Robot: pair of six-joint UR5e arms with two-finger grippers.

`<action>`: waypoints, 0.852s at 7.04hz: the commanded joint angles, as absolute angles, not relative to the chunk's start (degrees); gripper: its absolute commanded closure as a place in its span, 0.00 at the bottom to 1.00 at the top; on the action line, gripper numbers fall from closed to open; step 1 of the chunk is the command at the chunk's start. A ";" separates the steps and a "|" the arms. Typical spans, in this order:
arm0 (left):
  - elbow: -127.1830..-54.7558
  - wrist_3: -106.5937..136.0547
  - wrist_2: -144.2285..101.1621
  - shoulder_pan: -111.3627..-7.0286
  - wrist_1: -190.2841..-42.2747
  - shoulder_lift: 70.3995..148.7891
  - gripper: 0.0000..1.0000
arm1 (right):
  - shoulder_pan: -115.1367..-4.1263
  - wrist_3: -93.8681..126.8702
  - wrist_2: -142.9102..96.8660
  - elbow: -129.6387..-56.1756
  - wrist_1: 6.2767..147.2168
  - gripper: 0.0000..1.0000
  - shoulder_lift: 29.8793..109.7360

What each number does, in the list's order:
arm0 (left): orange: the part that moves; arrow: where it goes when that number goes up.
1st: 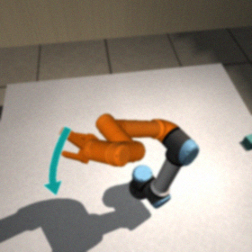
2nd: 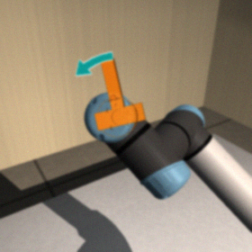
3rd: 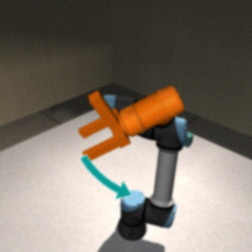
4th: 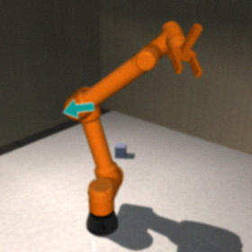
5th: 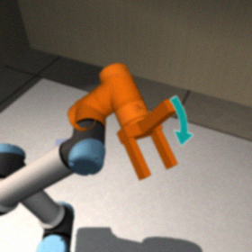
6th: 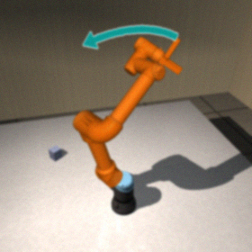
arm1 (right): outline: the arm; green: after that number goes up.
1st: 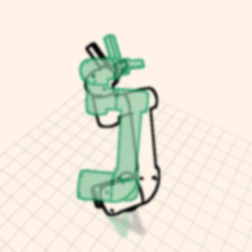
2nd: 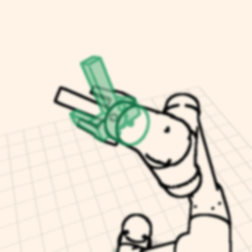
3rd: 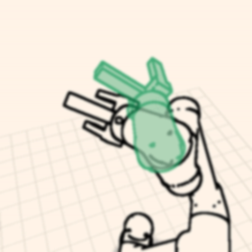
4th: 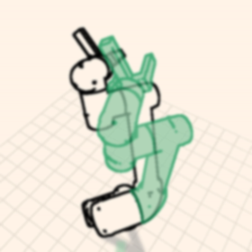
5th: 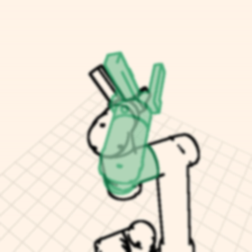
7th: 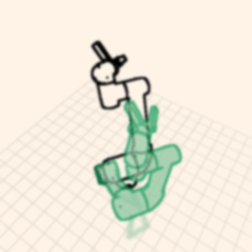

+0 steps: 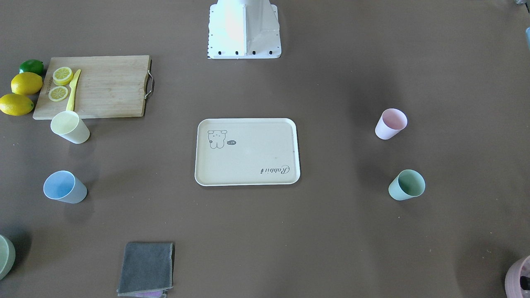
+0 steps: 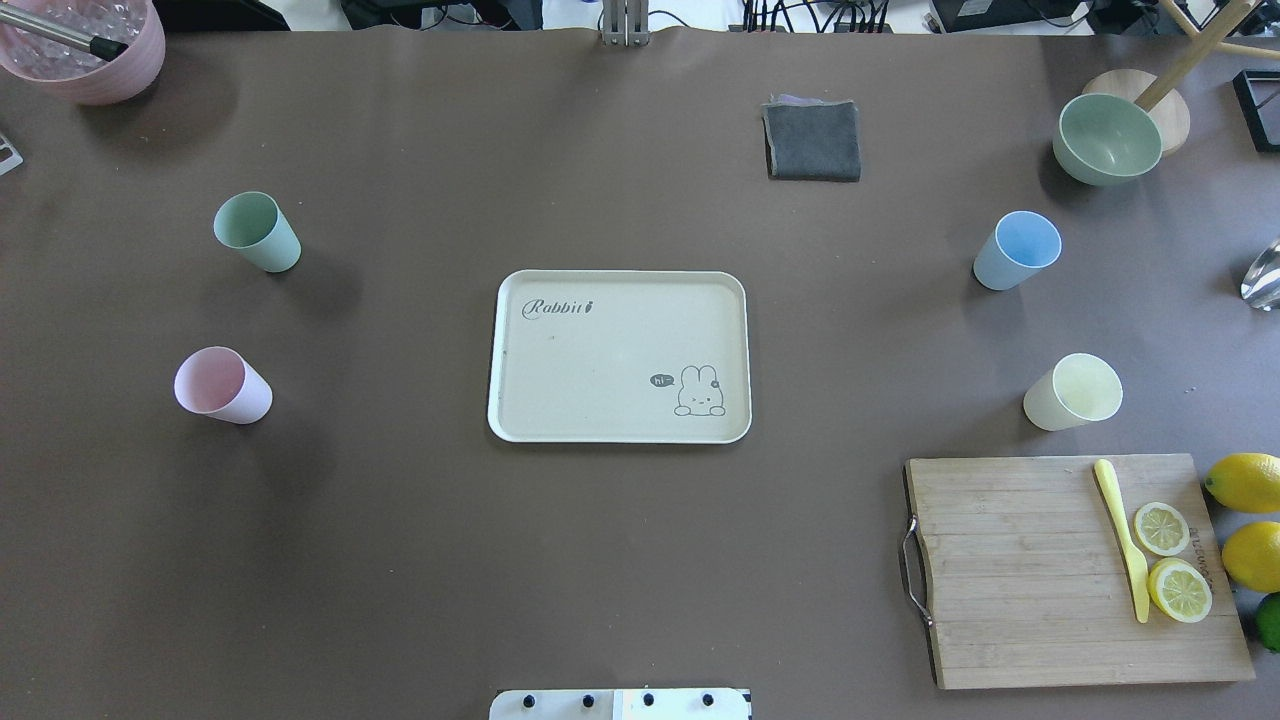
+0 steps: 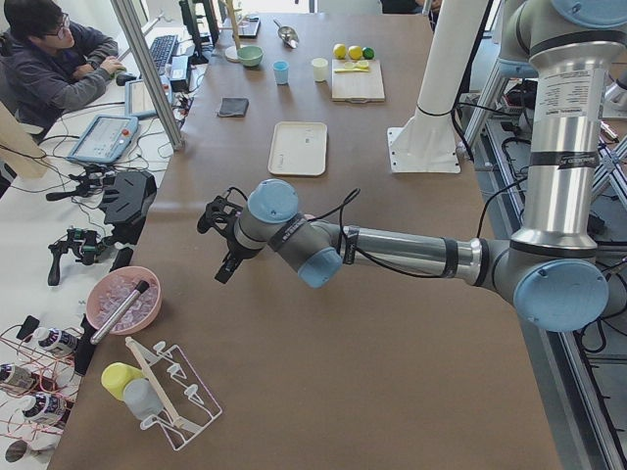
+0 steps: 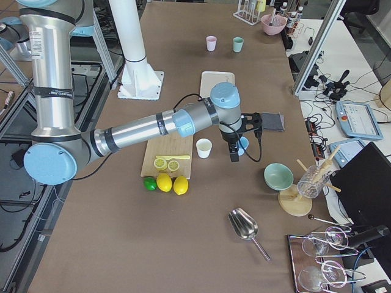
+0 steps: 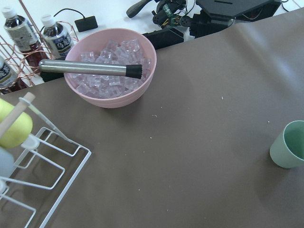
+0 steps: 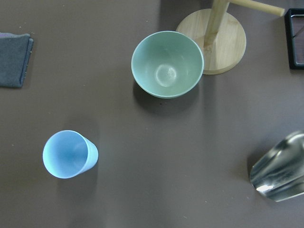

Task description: Place all cups on tray

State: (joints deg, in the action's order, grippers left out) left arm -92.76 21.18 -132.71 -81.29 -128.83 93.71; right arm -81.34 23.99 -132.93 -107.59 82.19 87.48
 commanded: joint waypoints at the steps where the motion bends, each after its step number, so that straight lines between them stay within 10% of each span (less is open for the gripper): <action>1: -85.82 30.02 -132.97 -72.29 -127.88 103.48 0.01 | -75.96 28.03 -129.92 -105.21 82.26 0.00 82.20; 4: -79.65 40.34 -132.45 -65.04 -127.88 110.90 0.03 | -72.77 31.29 -128.85 -103.71 82.09 0.00 80.07; 6: -77.17 39.55 -132.36 -62.93 -128.84 111.01 0.27 | -72.77 31.29 -128.76 -103.62 82.09 0.00 80.07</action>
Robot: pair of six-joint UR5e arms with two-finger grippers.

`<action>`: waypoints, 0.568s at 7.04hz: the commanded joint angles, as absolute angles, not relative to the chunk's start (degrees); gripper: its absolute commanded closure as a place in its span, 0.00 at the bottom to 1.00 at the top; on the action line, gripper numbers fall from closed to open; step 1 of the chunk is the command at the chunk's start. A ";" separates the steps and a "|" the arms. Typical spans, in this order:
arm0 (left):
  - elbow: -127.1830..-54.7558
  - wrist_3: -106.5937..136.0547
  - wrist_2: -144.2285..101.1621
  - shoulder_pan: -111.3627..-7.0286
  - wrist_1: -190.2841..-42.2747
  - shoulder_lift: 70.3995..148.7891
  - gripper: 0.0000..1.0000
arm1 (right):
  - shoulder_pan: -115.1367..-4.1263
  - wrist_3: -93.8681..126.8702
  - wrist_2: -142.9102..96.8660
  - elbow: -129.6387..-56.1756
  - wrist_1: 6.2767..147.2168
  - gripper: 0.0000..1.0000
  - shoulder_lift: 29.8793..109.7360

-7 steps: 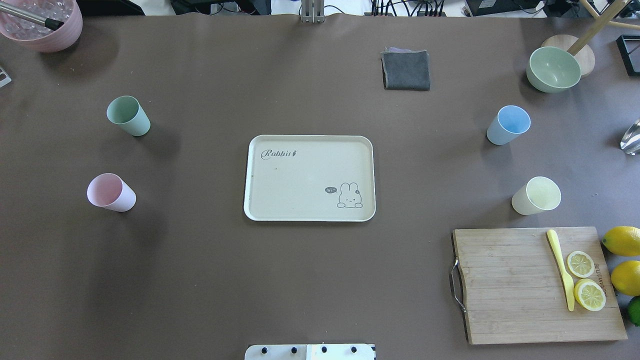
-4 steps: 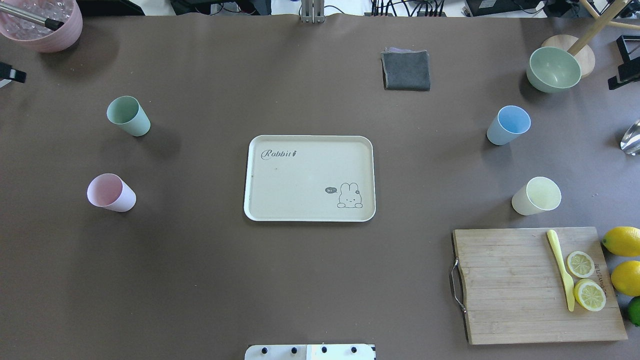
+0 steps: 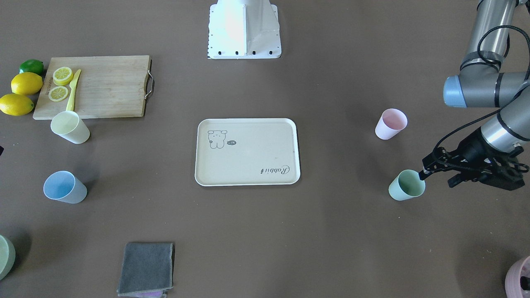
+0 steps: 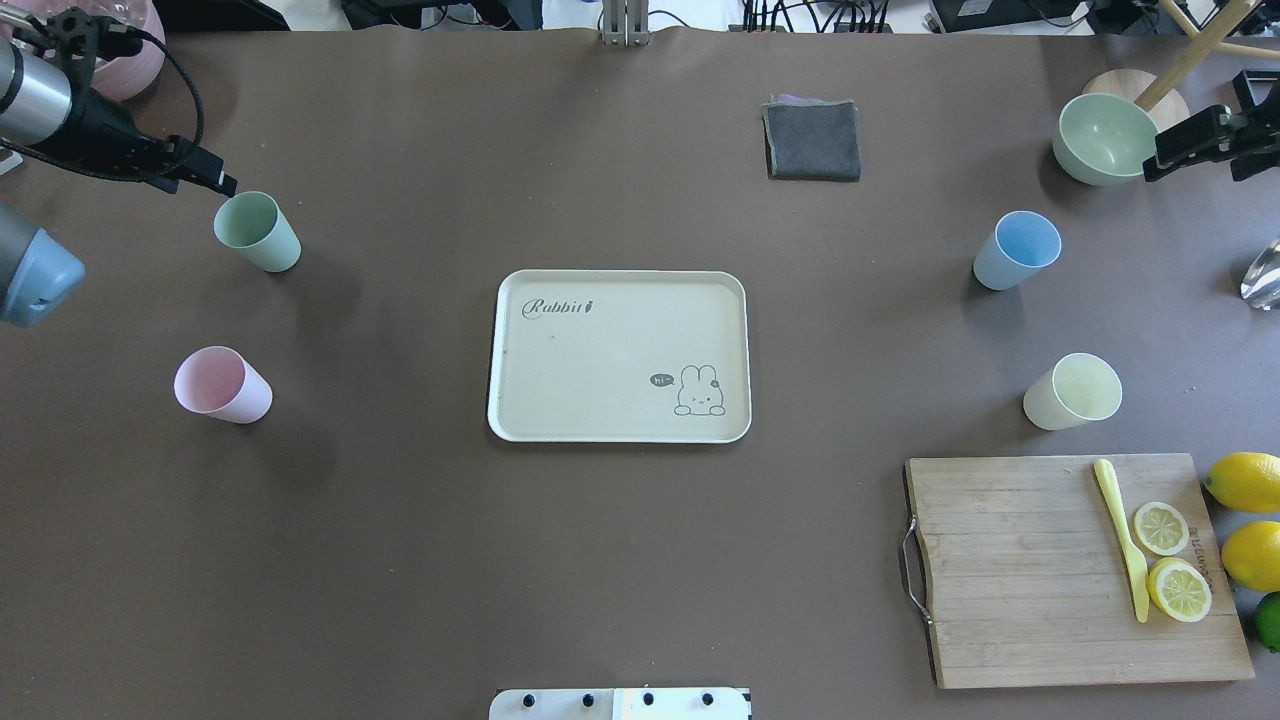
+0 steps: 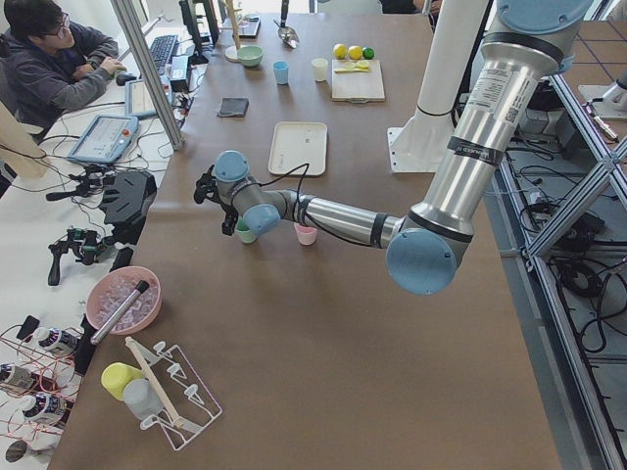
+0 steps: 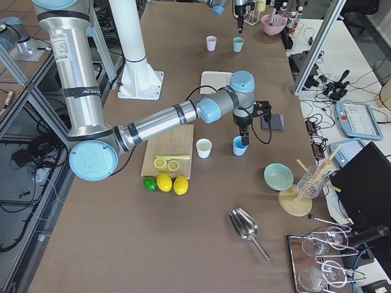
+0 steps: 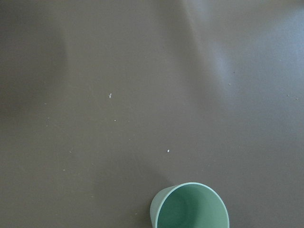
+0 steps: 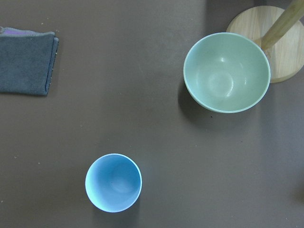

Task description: Place all cups on tray

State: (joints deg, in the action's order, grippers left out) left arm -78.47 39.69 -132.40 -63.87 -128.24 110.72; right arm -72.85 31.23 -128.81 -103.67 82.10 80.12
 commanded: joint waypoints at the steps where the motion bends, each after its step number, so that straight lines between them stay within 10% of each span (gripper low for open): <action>1: -77.08 39.46 -132.10 -62.49 -128.85 111.01 0.35 | -72.69 31.29 -128.76 -103.62 82.09 0.00 80.07; 4: -76.82 39.46 -125.26 -58.71 -128.76 110.66 0.38 | -72.60 31.29 -128.14 -103.54 82.09 0.00 80.07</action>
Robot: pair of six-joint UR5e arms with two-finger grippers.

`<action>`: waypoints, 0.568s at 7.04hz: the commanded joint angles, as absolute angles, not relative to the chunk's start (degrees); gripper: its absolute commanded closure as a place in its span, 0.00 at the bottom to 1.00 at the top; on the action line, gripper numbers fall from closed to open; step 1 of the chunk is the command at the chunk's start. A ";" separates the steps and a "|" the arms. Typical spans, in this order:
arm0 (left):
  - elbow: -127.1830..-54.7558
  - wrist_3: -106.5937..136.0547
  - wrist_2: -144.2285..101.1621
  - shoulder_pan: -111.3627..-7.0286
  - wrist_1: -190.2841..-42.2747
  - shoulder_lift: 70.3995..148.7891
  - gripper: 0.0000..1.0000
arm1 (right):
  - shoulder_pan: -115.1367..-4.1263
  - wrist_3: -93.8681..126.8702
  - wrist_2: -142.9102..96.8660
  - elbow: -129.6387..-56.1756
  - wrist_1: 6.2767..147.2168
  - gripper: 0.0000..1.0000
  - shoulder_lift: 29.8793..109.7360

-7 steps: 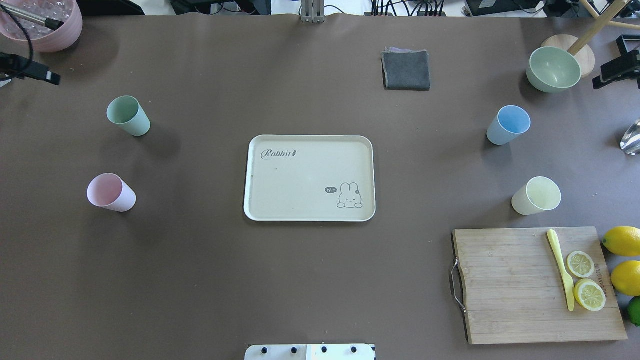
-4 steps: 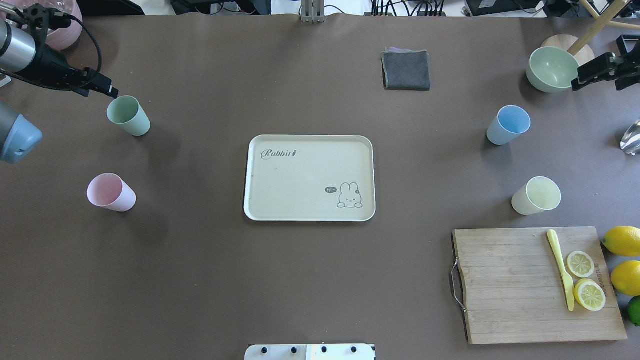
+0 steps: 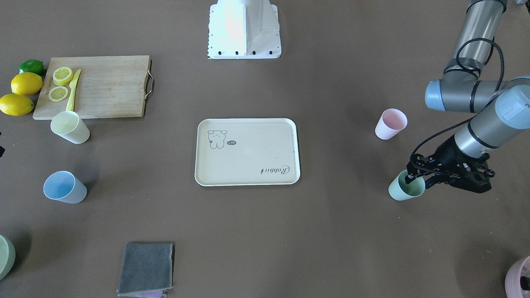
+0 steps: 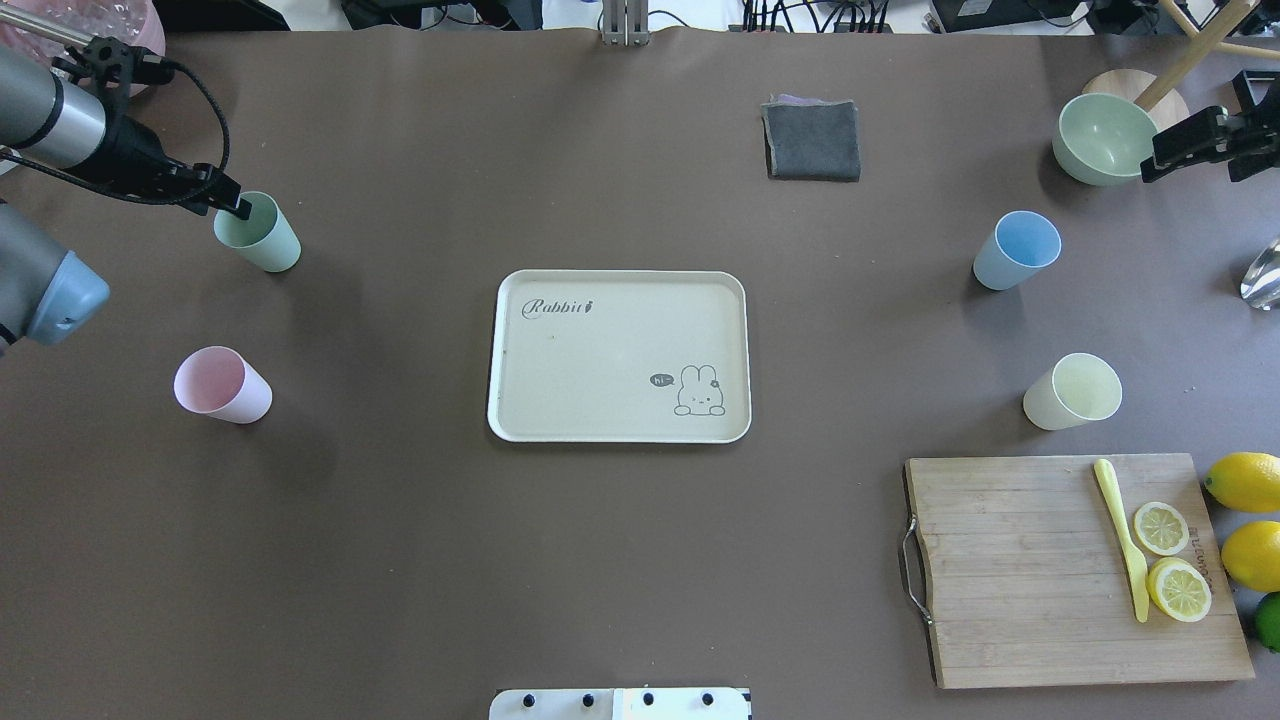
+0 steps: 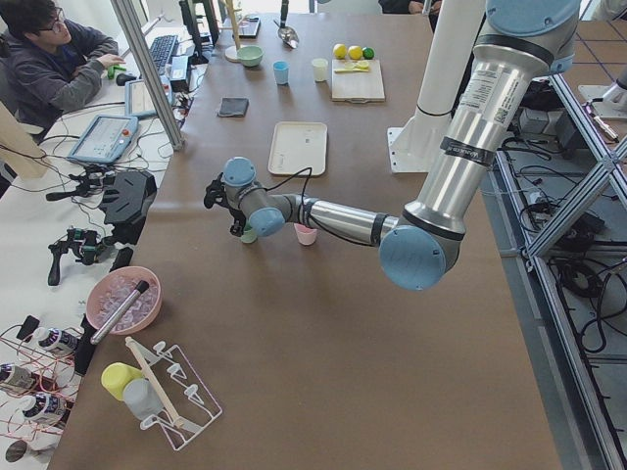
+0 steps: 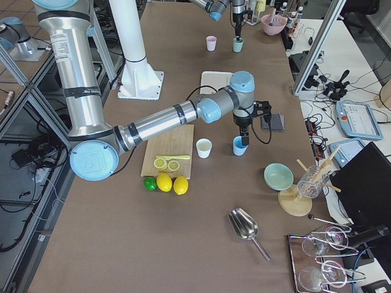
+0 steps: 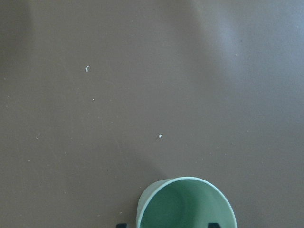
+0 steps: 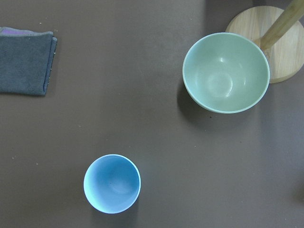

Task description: Place all cups on tray

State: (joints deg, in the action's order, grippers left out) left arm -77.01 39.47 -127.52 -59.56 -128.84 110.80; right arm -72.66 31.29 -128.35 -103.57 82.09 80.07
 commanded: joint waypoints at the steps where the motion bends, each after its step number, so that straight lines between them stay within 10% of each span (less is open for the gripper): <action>1: -75.95 39.46 -124.98 -58.19 -128.85 110.39 0.43 | -72.60 31.29 -128.14 -103.54 82.09 0.00 80.07; 3: -75.94 39.55 -121.56 -56.35 -128.85 110.65 0.96 | -72.60 31.29 -128.06 -103.62 82.09 0.00 80.33; 4: -76.37 39.55 -121.55 -56.16 -128.93 110.57 1.00 | -72.60 31.29 -128.14 -103.71 82.09 0.00 80.33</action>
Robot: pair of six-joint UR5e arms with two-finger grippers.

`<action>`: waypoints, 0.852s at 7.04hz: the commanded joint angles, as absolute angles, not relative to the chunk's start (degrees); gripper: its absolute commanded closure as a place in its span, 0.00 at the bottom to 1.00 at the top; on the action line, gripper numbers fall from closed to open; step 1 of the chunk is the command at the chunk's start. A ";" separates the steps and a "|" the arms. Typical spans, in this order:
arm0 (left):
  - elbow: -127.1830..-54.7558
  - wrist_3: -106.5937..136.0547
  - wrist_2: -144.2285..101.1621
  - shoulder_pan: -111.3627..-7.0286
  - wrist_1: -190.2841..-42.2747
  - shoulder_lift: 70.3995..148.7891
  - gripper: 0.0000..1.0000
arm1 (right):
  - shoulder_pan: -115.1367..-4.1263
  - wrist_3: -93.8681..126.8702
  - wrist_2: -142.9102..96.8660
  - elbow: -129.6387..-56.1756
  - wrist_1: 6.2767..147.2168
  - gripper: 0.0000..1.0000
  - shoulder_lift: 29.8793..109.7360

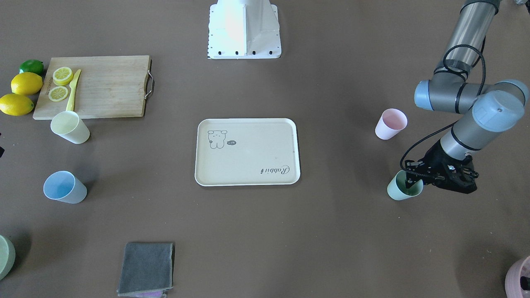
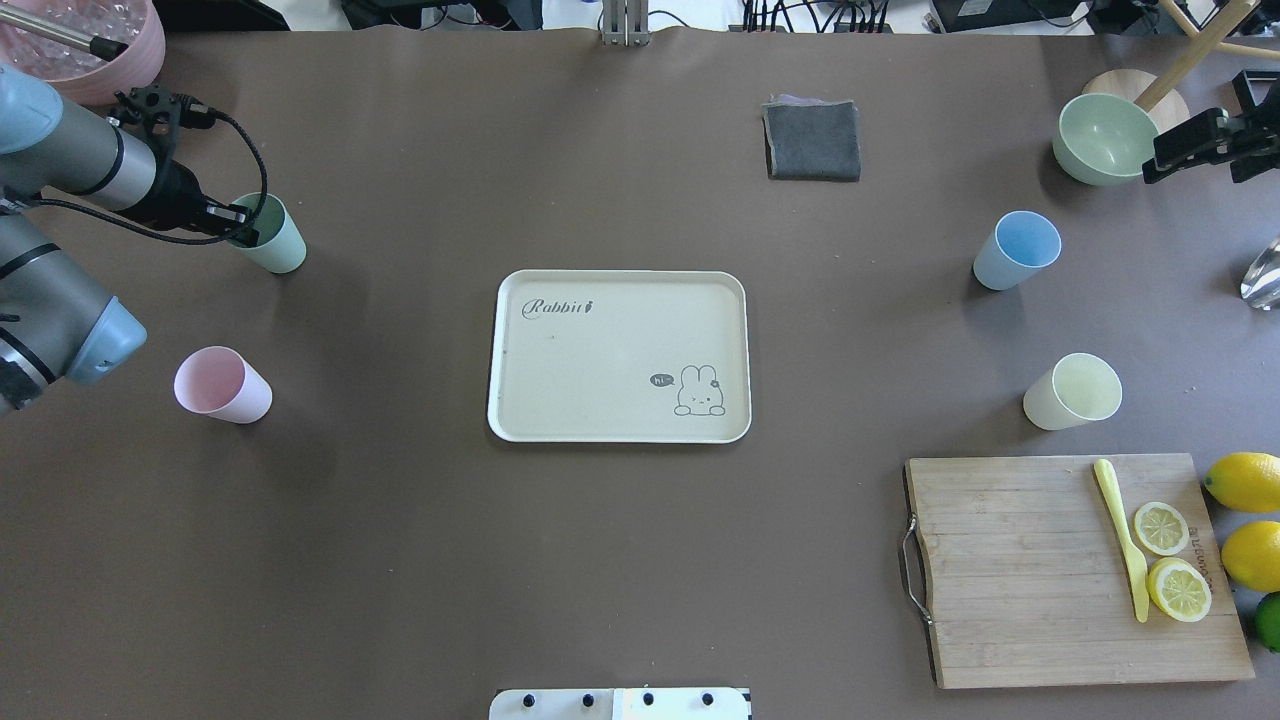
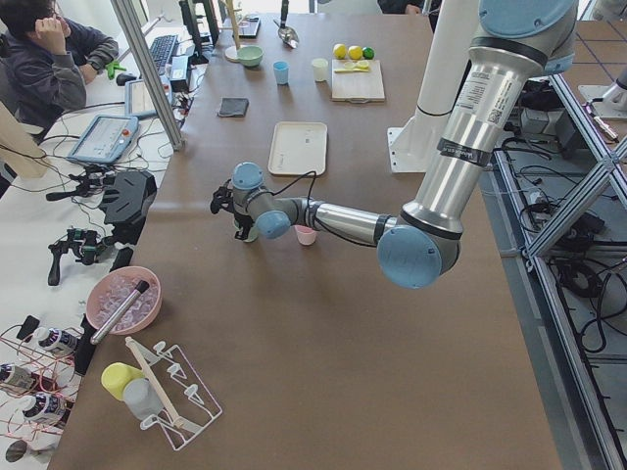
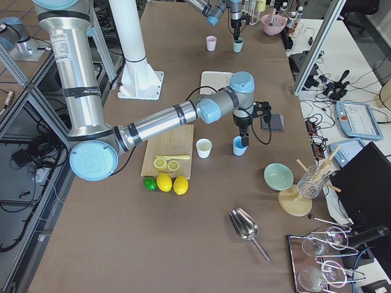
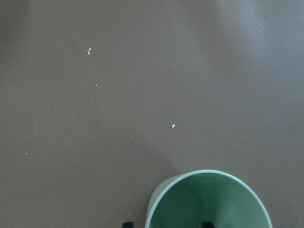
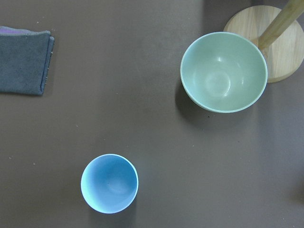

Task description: Place all cups on tray

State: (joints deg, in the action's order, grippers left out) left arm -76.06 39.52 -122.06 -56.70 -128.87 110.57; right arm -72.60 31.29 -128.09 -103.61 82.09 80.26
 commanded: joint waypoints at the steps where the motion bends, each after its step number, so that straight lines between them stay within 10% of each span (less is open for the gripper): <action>1: -76.64 39.55 -121.55 -56.16 -128.94 111.00 1.00 | -72.60 31.29 -128.14 -103.62 82.09 0.00 80.33; 6: -89.56 54.25 -119.03 -48.13 -109.87 119.76 1.00 | -72.60 31.20 -128.14 -103.71 82.09 0.00 80.77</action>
State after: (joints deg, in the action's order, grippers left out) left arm -88.56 47.06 -121.09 -52.91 -112.14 116.41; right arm -72.60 31.19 -128.14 -103.73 82.09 80.66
